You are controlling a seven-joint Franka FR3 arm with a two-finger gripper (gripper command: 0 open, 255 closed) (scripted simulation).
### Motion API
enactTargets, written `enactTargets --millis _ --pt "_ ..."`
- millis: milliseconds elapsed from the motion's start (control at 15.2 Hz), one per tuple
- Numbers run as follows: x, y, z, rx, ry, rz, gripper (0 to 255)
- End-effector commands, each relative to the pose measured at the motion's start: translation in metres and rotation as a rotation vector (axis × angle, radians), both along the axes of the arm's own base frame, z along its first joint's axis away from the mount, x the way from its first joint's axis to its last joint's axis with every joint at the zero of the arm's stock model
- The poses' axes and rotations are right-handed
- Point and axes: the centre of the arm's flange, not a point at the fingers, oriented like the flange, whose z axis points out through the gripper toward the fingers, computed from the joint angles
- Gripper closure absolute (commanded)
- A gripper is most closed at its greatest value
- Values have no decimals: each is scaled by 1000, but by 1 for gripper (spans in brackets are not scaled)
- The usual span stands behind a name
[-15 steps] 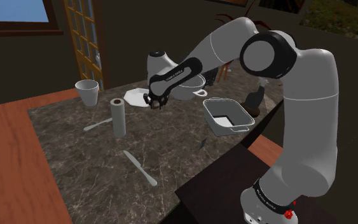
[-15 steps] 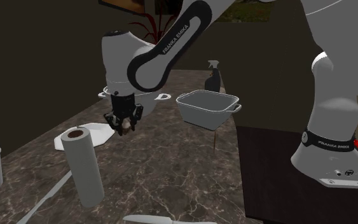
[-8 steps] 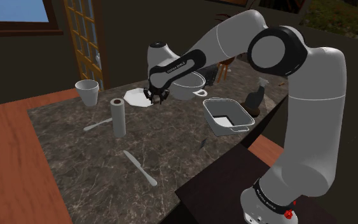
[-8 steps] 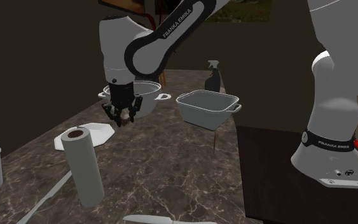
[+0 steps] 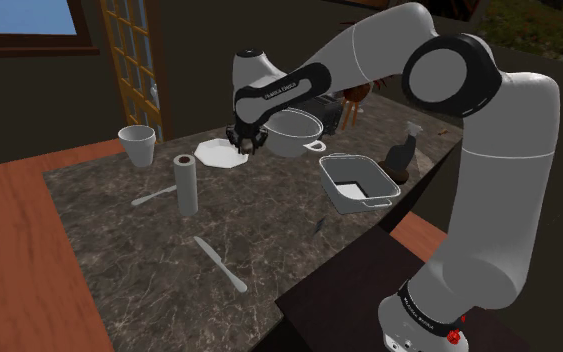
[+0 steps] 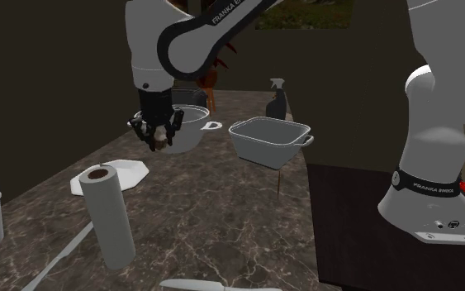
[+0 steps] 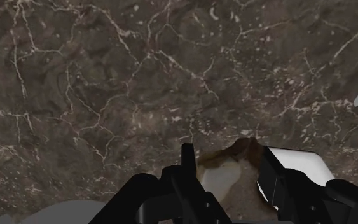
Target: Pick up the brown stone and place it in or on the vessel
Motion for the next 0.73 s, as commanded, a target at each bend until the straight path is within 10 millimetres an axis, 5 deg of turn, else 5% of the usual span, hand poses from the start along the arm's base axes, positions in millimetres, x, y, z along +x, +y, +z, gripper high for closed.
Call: enactTargets --millis 0,396,660 --pt "0 0 11 0 0 0 255" --pt "0 0 39 0 0 0 255" --pt "-36 -39 40 0 0 0 255"
